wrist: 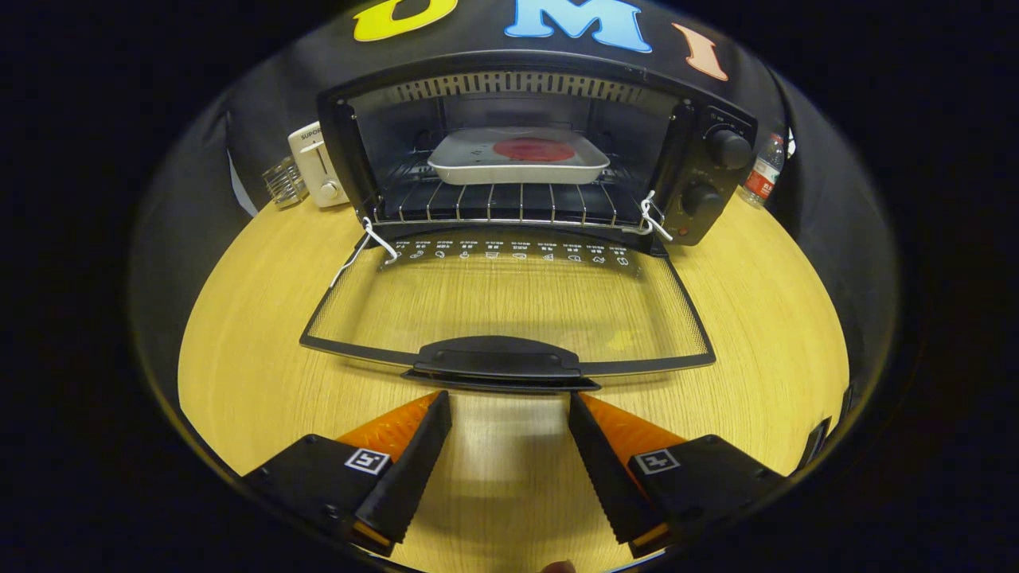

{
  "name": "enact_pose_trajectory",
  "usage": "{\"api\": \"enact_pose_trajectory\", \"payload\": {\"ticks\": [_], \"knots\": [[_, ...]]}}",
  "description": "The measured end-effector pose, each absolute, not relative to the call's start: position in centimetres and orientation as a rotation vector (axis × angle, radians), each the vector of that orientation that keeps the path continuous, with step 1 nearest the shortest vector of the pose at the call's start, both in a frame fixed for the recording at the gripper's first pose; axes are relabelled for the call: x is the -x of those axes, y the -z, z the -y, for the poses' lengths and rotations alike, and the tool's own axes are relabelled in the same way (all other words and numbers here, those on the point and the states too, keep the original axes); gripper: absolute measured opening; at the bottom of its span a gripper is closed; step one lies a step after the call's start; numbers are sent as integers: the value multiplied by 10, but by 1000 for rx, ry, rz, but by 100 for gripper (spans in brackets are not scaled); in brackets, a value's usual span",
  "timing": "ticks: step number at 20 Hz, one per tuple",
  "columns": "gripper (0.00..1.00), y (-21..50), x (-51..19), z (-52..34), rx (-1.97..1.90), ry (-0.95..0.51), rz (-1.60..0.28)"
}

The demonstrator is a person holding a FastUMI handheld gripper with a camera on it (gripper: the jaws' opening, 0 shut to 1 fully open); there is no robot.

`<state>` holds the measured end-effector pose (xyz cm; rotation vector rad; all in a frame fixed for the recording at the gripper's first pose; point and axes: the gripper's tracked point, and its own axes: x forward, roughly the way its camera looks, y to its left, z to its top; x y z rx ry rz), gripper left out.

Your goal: Open the toaster oven, put the food inside, and close the toaster oven door.

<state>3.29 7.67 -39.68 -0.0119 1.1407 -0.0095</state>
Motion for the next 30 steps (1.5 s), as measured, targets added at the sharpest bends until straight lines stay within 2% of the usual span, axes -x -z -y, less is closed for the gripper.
{"api": "enact_pose_trajectory", "payload": {"ticks": [4,23,30], "knots": [[96,390,-32,-77,8,9,-1122],[96,301,-58,-78,54,-1,-813],[97,252,-78,-74,108,-14,-627]]}}
